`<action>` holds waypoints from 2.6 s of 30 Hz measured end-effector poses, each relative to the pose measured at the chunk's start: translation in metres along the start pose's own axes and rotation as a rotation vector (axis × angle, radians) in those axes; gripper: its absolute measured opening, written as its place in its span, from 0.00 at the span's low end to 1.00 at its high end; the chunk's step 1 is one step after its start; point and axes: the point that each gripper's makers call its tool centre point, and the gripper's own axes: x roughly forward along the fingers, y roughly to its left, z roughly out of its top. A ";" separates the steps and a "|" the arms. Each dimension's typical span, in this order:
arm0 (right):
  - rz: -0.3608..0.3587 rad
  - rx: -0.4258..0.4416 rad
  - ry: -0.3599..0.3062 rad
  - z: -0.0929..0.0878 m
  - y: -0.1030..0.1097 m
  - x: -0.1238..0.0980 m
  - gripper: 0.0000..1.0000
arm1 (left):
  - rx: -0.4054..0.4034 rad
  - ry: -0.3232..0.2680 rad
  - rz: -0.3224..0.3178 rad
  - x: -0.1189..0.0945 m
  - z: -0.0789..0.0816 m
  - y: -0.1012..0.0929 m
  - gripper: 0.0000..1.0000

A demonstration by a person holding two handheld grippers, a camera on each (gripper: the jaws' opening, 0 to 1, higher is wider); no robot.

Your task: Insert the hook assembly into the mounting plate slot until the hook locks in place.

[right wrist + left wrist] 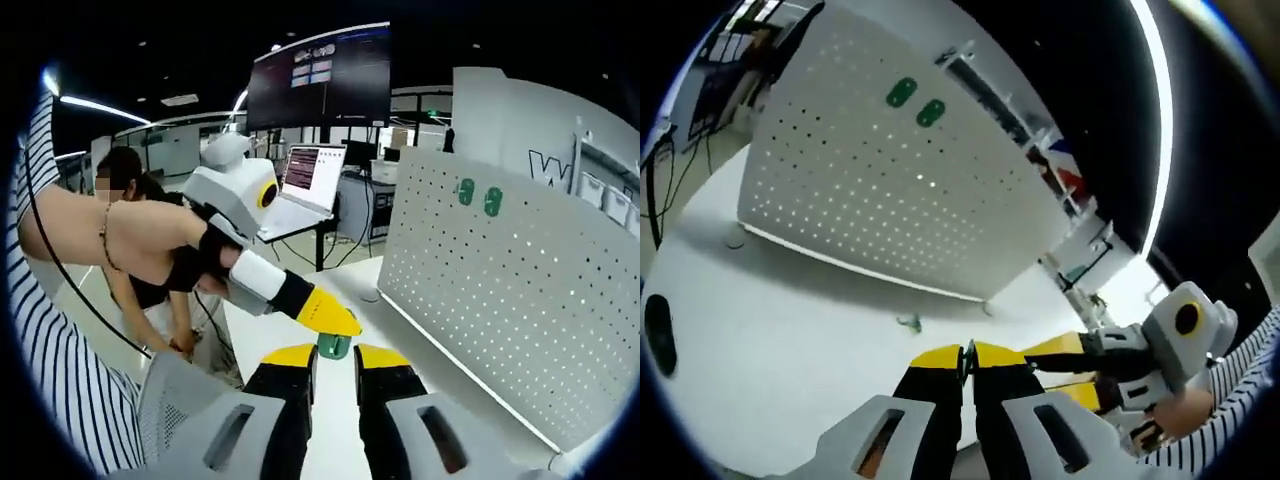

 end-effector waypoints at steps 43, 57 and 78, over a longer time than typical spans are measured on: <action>0.007 -0.005 -0.031 0.010 0.006 -0.007 0.00 | -0.025 -0.076 -0.111 -0.012 0.001 -0.022 0.04; -0.002 0.072 -0.062 0.010 0.000 -0.011 0.00 | 0.024 -0.175 -0.142 -0.021 0.017 -0.026 0.30; -0.112 0.222 -0.164 0.012 -0.027 -0.013 0.00 | 0.398 -0.097 -0.030 -0.021 -0.002 -0.031 0.84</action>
